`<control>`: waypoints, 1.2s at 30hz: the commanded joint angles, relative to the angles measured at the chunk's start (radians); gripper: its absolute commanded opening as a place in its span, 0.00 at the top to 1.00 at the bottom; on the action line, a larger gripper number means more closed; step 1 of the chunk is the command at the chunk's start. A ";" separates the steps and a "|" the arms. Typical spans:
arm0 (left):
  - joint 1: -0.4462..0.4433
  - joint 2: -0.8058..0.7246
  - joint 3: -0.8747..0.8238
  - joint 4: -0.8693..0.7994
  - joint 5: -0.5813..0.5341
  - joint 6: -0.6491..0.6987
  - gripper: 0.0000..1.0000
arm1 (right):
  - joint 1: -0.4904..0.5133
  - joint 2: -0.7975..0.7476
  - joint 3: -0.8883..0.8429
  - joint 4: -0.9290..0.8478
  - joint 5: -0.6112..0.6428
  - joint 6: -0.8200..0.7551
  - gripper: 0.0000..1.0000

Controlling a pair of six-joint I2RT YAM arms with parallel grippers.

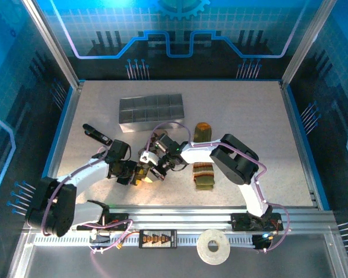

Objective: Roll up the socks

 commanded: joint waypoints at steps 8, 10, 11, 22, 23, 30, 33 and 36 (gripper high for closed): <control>-0.007 0.084 0.009 -0.156 -0.075 0.031 0.88 | -0.001 0.028 -0.006 -0.073 0.010 -0.004 1.00; -0.007 0.095 0.017 -0.181 -0.081 0.031 0.92 | 0.005 -0.001 -0.025 -0.055 0.046 -0.029 0.92; -0.008 0.098 0.019 -0.191 -0.082 0.029 0.94 | 0.009 -0.018 -0.036 -0.043 0.064 -0.046 0.86; -0.007 0.140 0.079 -0.280 -0.071 0.016 0.96 | 0.173 -0.324 -0.352 0.315 0.631 -0.460 0.47; -0.007 0.146 0.086 -0.288 -0.070 0.017 0.96 | 0.191 -0.330 -0.358 0.325 0.676 -0.501 0.46; 0.002 0.205 0.116 -0.304 -0.062 0.030 0.96 | 0.281 -0.287 -0.334 0.394 0.840 -0.654 0.46; 0.008 0.219 0.124 -0.303 -0.059 0.040 0.96 | 0.288 -0.239 -0.299 0.367 0.851 -0.657 0.55; 0.013 0.221 0.132 -0.305 -0.059 0.047 0.96 | 0.287 -0.201 -0.272 0.358 0.853 -0.642 0.62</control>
